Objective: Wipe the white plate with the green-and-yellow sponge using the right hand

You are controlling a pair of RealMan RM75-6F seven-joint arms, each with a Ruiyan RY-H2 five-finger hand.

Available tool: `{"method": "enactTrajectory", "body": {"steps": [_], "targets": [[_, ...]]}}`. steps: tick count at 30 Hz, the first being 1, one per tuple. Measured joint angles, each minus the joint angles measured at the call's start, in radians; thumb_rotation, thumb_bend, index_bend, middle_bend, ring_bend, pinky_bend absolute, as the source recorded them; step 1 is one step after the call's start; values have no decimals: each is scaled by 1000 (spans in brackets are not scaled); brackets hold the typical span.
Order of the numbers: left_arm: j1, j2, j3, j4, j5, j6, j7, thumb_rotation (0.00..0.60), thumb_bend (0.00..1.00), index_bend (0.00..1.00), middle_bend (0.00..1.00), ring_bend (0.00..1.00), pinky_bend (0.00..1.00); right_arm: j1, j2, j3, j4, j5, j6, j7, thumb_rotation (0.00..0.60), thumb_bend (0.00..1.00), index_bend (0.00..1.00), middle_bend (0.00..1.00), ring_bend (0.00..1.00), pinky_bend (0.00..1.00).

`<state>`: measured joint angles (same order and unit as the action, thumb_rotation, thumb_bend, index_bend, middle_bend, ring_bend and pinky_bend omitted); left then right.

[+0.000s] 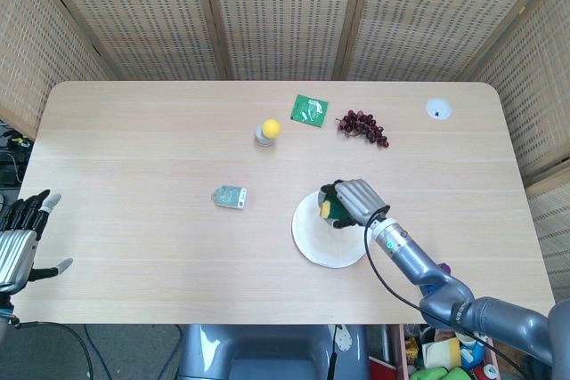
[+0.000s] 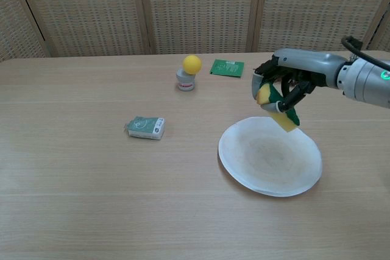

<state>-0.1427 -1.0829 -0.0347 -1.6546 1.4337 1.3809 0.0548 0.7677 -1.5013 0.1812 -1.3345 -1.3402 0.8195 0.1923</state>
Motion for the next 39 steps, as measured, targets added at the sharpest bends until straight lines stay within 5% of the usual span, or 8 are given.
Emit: {"method": "enactTrajectory", "body": {"steps": [5, 10, 14, 16, 28, 39], "targets": [[1, 0, 1, -1, 2, 2, 1, 600, 0, 0, 0, 0, 0, -2, -30, -2, 106, 46, 13, -100, 600, 352, 496, 470, 372, 515], [1, 0, 0, -2, 0, 2, 2, 600, 0, 0, 0, 0, 0, -6, -85, -5, 215, 106, 10, -185, 600, 351, 463, 416, 352, 387], [1, 0, 0, -1, -2, 0, 3, 600, 0, 0, 0, 0, 0, -5, -116, -8, 260, 152, -9, -260, 600, 291, 50, 39, 43, 192], [1, 0, 0, -1, -1, 1, 1, 600, 0, 0, 0, 0, 0, -3, -118, -5, 259, 181, -24, -293, 600, 276, 0, 0, 0, 154], [8, 15, 7, -8, 22, 15, -28, 600, 0, 0, 0, 0, 0, -29, -5, 27, -16, 285, 69, -470, 600, 270, 0, 0, 0, 88], [24, 17, 13, 3, 55, 54, -48, 600, 0, 0, 0, 0, 0, -207, 200, -32, -263, 53, 363, -383, 600, 16, 0, 0, 0, 13]]}}
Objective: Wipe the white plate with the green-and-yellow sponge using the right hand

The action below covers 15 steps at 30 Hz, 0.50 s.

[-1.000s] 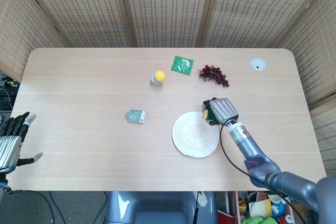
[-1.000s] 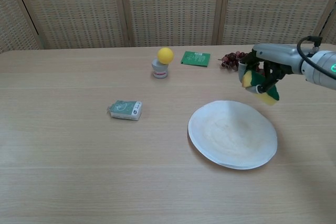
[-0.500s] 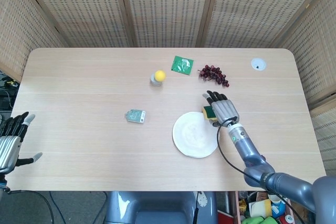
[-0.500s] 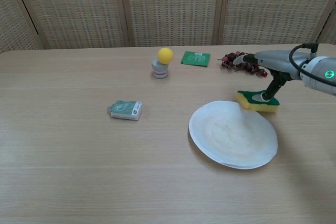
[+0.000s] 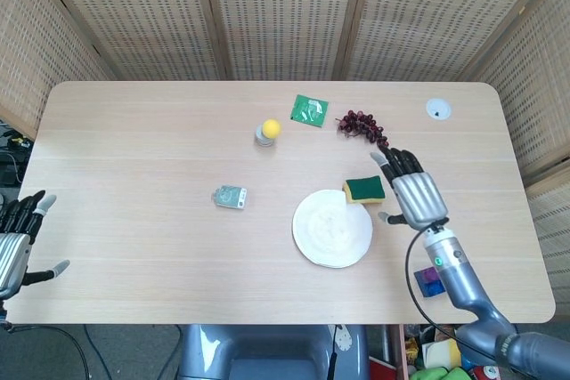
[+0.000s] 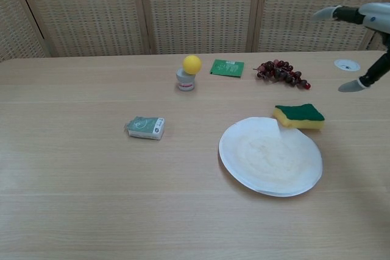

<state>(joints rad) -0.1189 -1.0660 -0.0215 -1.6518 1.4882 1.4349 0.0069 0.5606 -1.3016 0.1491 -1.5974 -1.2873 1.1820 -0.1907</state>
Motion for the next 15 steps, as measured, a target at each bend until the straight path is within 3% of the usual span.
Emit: {"method": "enactTrajectory", "body": {"steps": [8, 15], "targets": [[19, -13, 9, 26, 37, 46, -12, 600, 0, 0, 0, 0, 0, -181, 34, -108, 61, -204, 261, 179, 600, 0, 0, 0, 0, 0], [38, -13, 15, 35, 63, 84, -33, 600, 0, 0, 0, 0, 0, -338, -20, -149, 145, -268, 467, 196, 600, 0, 0, 0, 0, 0]]}}
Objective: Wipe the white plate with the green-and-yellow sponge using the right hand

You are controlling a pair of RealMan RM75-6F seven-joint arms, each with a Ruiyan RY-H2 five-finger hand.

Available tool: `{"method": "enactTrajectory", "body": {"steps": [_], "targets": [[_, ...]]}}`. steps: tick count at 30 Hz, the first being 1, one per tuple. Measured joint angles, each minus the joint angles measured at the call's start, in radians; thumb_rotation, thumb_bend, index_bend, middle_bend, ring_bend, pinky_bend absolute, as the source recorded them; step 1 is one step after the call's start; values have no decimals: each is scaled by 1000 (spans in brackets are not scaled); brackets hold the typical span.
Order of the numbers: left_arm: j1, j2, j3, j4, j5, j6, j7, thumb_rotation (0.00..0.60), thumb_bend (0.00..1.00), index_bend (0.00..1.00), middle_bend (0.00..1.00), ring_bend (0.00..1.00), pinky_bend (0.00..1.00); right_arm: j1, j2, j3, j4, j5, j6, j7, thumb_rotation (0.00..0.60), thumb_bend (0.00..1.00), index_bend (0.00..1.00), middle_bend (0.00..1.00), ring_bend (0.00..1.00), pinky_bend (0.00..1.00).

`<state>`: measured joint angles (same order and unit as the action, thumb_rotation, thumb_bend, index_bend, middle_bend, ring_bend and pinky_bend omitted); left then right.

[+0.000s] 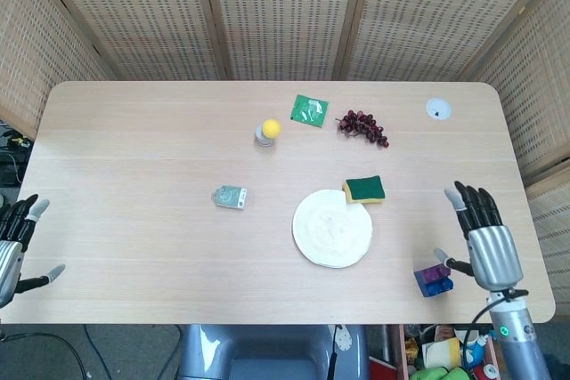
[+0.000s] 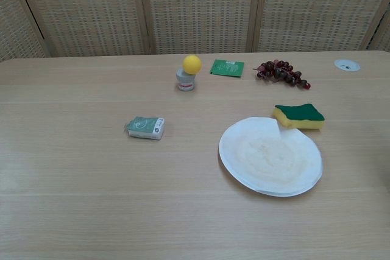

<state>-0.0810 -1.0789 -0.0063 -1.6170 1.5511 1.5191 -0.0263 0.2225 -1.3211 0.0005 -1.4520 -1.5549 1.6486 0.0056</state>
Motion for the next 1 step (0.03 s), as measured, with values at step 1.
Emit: {"method": "enactTrajectory", "body": {"steps": [1], "targets": [[3, 1, 2, 0, 6, 5, -2, 600, 0, 0, 0, 0, 0, -17, -7, -3, 5, -6, 17, -1, 600, 0, 0, 0, 0, 0]]}}
